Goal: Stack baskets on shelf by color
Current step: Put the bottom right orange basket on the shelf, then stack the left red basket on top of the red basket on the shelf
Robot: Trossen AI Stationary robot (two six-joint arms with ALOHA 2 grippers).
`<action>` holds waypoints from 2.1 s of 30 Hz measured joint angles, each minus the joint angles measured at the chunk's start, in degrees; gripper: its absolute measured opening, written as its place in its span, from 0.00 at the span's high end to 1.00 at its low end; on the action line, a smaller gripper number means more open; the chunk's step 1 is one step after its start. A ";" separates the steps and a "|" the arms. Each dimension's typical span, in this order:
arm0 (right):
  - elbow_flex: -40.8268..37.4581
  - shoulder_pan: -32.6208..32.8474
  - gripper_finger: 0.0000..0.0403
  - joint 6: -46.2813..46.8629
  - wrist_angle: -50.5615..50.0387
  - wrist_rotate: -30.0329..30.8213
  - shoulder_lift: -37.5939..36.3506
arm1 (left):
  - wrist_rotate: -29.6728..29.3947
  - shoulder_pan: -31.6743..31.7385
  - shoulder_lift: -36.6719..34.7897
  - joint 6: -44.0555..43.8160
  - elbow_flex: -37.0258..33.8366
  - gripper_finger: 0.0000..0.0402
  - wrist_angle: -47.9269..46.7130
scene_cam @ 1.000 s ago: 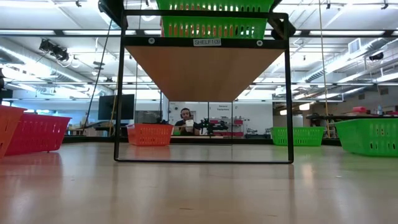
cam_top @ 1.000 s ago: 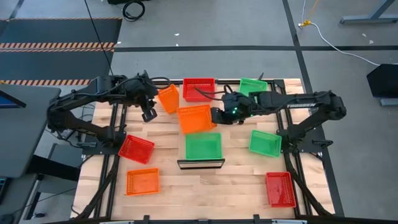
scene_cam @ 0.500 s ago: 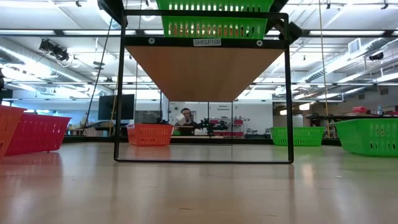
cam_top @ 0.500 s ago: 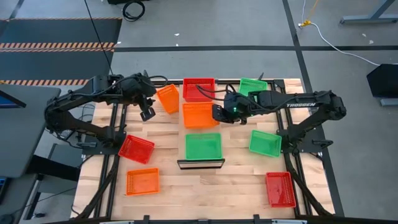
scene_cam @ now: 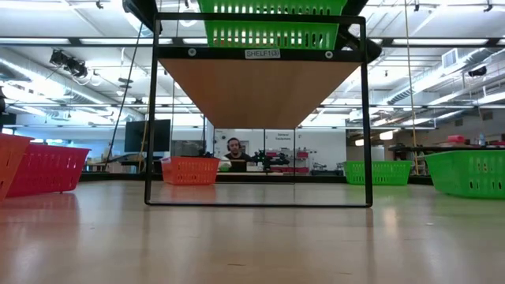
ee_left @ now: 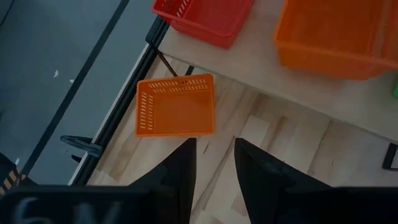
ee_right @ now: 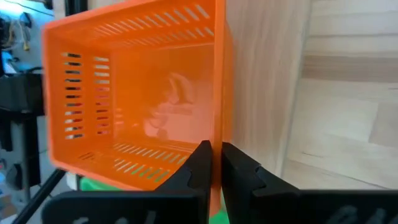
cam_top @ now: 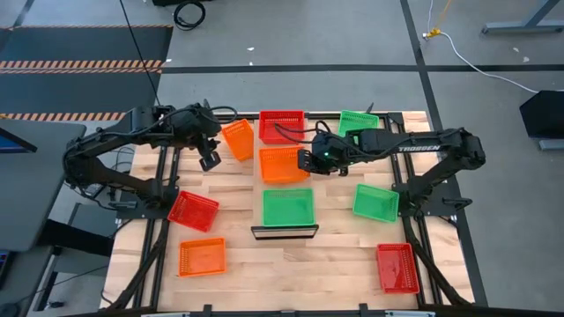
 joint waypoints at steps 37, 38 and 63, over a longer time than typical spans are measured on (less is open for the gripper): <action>0.00 -1.51 0.73 -0.72 1.96 -2.87 0.97 | 0.04 0.00 0.00 0.22 0.00 0.71 -1.41; 0.00 -1.51 0.72 -1.18 2.05 -3.25 0.79 | 0.04 0.00 0.00 0.24 0.00 0.71 -1.43; 0.00 -10.03 0.71 -25.11 -13.39 1.77 -20.54 | 16.00 16.48 -4.82 7.23 0.07 0.71 -3.10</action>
